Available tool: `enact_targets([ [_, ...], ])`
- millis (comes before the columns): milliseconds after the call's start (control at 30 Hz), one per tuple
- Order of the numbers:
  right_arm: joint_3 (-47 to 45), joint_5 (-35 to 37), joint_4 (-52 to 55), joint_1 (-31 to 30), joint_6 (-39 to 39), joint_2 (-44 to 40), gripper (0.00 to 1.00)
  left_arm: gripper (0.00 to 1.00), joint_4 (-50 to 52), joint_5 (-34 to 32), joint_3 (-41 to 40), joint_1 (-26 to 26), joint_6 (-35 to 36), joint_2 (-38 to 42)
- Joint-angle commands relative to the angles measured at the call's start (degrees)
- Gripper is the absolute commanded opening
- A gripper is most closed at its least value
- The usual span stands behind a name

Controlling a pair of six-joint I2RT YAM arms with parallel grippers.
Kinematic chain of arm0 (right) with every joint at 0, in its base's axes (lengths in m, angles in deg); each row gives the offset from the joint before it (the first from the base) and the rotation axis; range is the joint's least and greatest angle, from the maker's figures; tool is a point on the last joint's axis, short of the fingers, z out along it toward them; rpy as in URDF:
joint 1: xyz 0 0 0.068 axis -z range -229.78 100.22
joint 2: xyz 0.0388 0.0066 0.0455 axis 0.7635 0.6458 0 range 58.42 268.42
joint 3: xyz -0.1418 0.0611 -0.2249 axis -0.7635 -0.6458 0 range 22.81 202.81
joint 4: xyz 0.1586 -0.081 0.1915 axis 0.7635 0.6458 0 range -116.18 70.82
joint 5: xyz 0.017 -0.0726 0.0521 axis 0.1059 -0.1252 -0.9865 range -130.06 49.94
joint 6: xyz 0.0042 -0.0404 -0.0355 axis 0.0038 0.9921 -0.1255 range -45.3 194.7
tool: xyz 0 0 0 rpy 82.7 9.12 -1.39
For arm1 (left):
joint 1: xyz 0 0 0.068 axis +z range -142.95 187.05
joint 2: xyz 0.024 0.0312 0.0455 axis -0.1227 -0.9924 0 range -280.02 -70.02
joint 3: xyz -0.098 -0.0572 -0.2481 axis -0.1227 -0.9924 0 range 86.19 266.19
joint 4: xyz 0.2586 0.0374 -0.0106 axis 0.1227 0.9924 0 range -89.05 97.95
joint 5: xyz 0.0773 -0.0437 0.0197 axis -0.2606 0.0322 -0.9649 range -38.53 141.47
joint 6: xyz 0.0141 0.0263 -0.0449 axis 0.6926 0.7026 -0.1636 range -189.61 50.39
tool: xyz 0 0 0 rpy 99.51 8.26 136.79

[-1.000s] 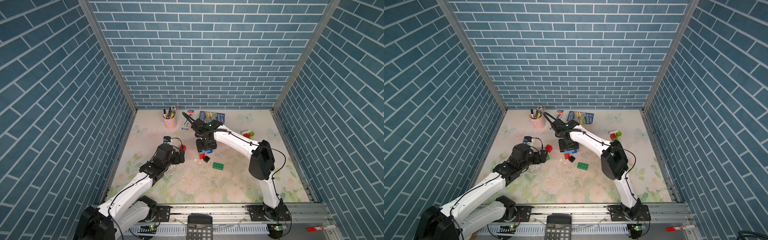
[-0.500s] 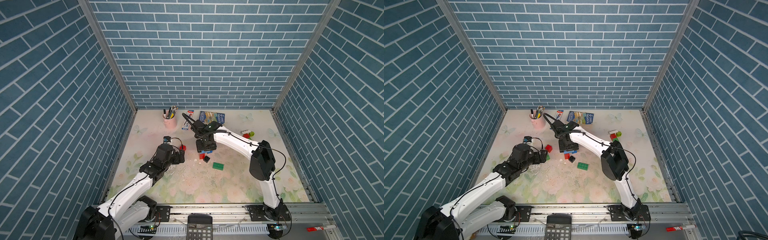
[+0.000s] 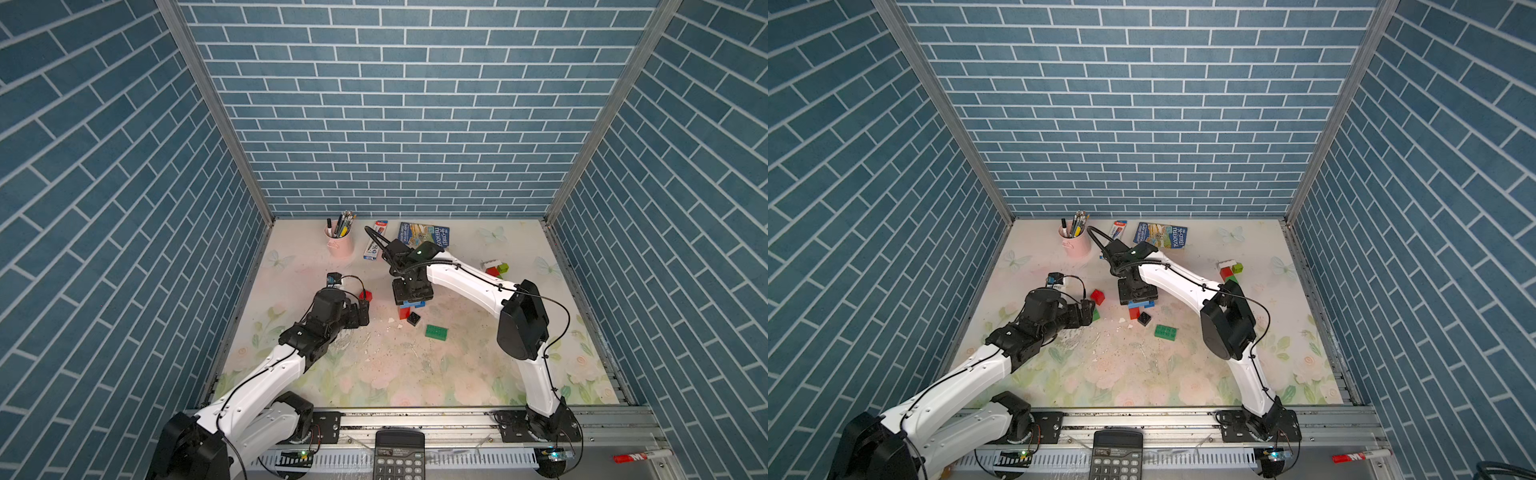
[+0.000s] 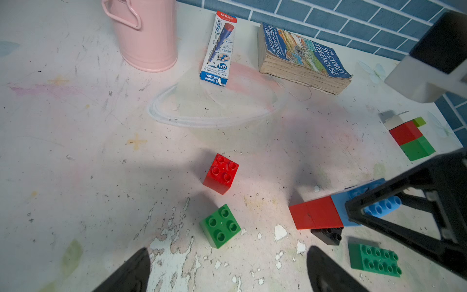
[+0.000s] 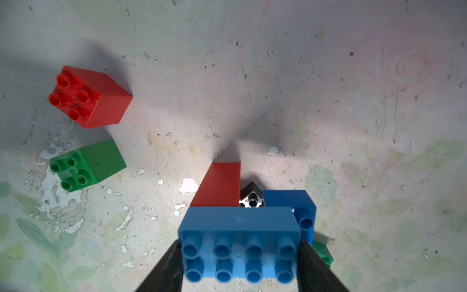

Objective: Assemble the letter r with lego
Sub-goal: Assemble the lego brick with the lego brick.

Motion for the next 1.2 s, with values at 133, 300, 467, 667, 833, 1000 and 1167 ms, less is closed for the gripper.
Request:
enact_targets([
  [133, -0.26, -2.37, 8.32, 0.1, 2.91, 7.89, 0.0, 0.98, -0.19, -0.29, 0.3, -0.09, 0.38, -1.38],
  [300, -0.11, -2.49, 8.26, 0.15, 3.0, 9.26, 0.0, 0.98, -0.21, -0.58, 0.28, -0.13, 0.39, -1.34],
  [467, 0.5, -1.93, 7.11, 0.2, 2.91, 7.72, 0.0, 0.98, 0.12, -0.74, 0.41, -0.14, 0.39, -0.99],
  [667, 1.19, -0.15, 4.52, 0.07, 2.76, 4.2, 0.0, 0.98, 0.45, -0.95, 0.92, -0.13, 0.49, -0.29],
  [833, 1.97, 0.51, 2.41, -0.05, 3.15, 1.37, 0.06, 0.99, 1.67, -2.29, 1.46, -0.15, 0.69, 1.37],
  [1000, 3.24, 0.84, 1.91, -0.03, 4.03, 0.72, 0.15, 0.98, 3.08, -3.06, 2.41, -0.13, 1.25, 2.46],
  [1167, 3.01, 0.51, 0.58, 0.03, 4.32, -0.06, 0.24, 0.98, 3.39, -3.61, 2.18, -0.17, 1.28, 3.28],
])
